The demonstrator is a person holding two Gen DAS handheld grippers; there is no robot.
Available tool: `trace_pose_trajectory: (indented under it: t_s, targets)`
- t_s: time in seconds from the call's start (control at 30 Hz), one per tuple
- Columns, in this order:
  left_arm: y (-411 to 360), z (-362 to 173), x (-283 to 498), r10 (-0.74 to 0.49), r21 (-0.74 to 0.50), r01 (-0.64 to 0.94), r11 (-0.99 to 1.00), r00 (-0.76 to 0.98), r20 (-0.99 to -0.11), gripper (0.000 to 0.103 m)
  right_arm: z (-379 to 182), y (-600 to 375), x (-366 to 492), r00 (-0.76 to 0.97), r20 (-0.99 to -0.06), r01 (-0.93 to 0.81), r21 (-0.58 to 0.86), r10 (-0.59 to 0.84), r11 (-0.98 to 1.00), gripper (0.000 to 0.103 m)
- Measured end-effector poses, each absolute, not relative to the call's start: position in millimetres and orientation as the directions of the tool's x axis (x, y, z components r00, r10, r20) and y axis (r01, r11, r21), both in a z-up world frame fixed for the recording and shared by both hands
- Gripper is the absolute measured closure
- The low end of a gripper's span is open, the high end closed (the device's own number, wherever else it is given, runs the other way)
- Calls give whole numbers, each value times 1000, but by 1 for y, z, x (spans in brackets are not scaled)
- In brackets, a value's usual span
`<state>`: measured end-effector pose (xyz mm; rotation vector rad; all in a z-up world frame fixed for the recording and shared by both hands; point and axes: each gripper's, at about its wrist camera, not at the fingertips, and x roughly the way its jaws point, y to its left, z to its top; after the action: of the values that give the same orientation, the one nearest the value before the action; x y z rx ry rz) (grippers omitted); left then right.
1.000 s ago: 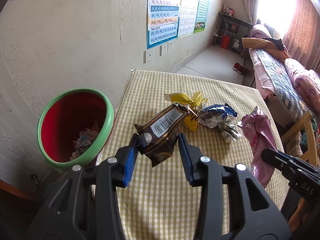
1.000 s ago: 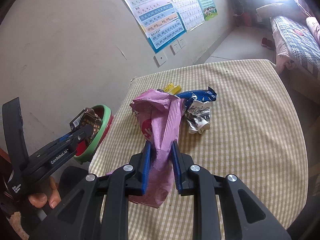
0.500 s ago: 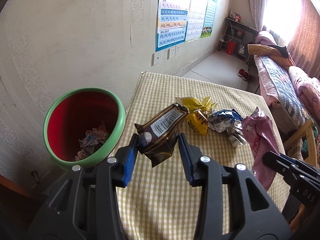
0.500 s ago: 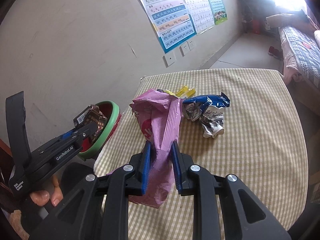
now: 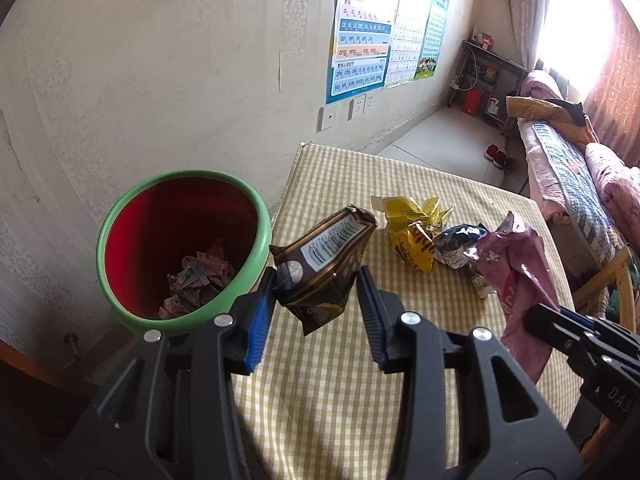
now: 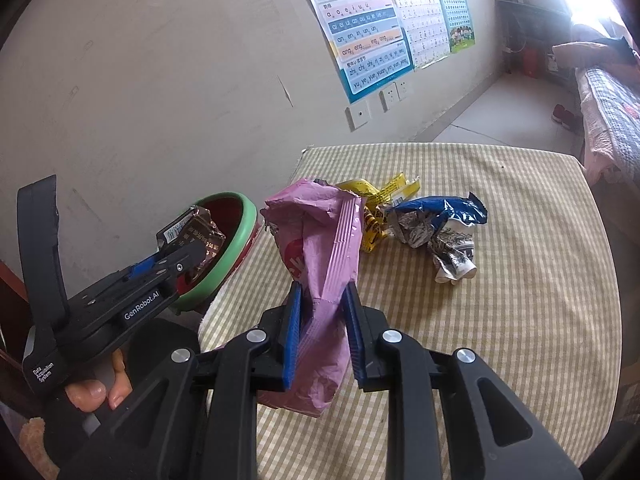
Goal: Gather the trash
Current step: 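Lift the pink bag and brown wrapper and move them toward the red bucket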
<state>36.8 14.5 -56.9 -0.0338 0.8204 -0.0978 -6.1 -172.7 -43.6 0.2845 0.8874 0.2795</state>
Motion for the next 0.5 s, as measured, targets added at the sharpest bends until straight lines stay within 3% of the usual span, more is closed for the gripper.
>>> trace_pose_trajectory:
  t_s: [0.5]
  targets:
    - [37, -65, 43, -72, -79, 20, 997, 672, -737, 64, -44, -150, 6, 582, -726, -166, 334, 366, 928, 80]
